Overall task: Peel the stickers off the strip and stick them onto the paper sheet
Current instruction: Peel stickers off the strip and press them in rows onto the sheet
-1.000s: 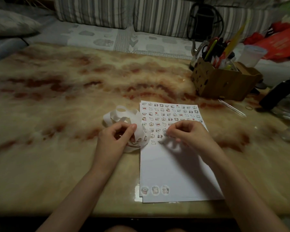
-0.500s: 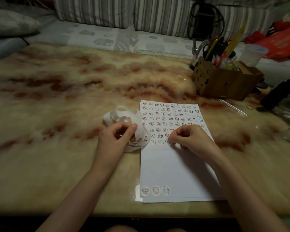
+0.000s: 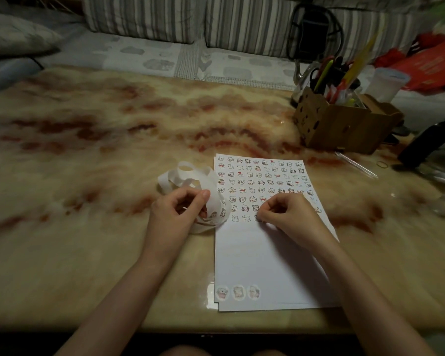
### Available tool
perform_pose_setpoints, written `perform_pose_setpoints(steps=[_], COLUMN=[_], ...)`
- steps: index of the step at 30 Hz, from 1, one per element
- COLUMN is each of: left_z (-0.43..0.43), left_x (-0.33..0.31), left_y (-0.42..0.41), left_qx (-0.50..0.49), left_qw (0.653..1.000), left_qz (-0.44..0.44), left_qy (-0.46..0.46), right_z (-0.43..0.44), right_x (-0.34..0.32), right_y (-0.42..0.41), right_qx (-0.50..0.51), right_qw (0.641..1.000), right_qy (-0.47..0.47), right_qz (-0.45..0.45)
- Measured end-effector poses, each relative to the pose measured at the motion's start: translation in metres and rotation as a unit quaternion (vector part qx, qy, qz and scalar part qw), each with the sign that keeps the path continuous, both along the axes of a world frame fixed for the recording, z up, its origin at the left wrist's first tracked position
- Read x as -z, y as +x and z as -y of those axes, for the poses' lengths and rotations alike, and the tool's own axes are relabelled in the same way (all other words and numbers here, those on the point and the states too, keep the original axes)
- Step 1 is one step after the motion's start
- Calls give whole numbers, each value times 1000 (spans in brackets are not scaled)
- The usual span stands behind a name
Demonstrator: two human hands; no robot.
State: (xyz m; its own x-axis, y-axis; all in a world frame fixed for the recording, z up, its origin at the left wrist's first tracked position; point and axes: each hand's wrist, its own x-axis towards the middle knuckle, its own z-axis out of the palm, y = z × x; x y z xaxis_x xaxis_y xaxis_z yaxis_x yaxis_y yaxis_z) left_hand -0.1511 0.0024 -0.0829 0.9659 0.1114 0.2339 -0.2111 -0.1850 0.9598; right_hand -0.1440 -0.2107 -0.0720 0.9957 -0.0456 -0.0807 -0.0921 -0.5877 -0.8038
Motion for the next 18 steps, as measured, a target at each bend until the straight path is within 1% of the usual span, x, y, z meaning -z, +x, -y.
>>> perform_pose_setpoints(steps=[8, 12, 16, 18], left_z=[0, 0, -1, -1], left_x=[1, 2, 3, 3], left_y=[1, 1, 1, 2], left_qx=[2, 7, 8, 9], left_qw=[1000, 1000, 1000, 1000], left_qz=[2, 4, 4, 2], left_qy=[-3, -7, -5, -8], right_z=[1, 2, 3, 2], right_x=[8, 12, 15, 14], right_y=[-4, -4, -3, -3], right_qx=[11, 29, 28, 29], right_qw=[997, 997, 996, 997], right_qy=[-42, -23, -35, -11], right_qz=[57, 72, 78, 70])
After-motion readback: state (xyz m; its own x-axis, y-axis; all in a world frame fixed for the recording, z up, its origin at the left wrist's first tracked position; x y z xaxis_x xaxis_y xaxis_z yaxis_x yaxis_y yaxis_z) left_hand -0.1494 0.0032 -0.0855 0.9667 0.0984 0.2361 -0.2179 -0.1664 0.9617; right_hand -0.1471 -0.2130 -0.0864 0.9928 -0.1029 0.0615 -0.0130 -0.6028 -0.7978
